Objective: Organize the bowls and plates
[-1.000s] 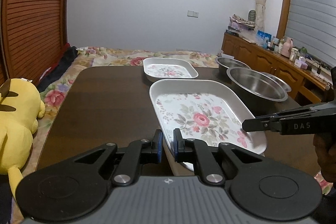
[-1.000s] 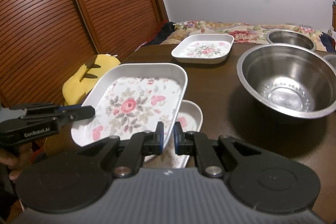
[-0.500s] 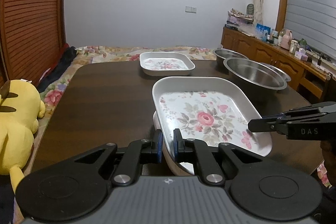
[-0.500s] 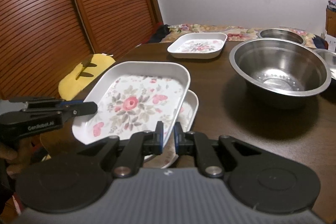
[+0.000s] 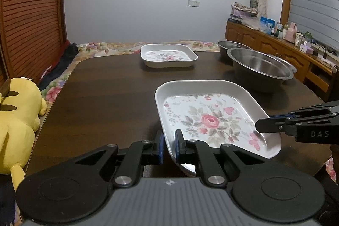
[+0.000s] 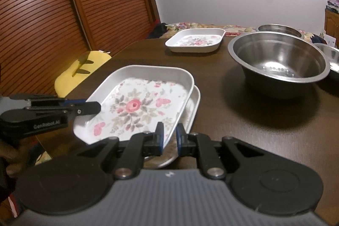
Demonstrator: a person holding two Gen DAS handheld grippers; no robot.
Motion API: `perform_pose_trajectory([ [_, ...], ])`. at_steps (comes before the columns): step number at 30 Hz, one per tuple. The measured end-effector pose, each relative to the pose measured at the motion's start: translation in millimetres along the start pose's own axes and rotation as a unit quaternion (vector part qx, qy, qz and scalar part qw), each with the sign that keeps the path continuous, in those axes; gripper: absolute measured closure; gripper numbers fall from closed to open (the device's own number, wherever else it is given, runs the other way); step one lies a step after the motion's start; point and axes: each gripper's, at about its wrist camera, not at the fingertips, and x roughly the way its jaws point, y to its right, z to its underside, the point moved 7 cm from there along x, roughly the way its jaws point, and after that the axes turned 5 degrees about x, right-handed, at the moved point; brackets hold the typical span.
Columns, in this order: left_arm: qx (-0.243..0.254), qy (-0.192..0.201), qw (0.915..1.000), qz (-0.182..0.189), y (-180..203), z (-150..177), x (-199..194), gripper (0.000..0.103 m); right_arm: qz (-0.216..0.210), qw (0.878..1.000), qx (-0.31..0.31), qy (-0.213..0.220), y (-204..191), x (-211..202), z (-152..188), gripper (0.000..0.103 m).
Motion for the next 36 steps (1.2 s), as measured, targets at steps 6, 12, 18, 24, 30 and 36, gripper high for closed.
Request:
perform_pose_trajectory([
  [6,0.004,-0.006,1.0,0.001,4.0,5.1,2.3,0.089,0.01,1.0,0.002,0.013,0.9,-0.3,-5.6,0.089],
  [12,0.009,-0.011,0.9999,-0.006,5.5,7.9,4.2,0.089,0.017,0.999,-0.008,0.03,2.3,-5.2,-10.0,0.089],
  [18,0.012,-0.014,0.9998,-0.008,5.5,7.9,5.2,0.089,0.013,1.0,-0.014,0.025,0.4,-3.5,-4.5,0.089],
  [24,0.014,-0.016,0.9997,-0.012,5.3,9.0,9.2,0.089,0.011,0.999,-0.023,0.027,-4.9,-6.2,-0.7,0.089],
  [30,0.013,-0.014,0.9997,-0.016,2.4,6.2,9.4,0.089,0.009,0.999,-0.024,0.027,-6.6,-7.3,0.6,0.089],
  [36,0.01,-0.001,0.9998,-0.019,-0.3,-3.1,0.9,0.089,0.009,0.999,-0.017,0.028,-4.1,-8.3,-1.1,0.089],
])
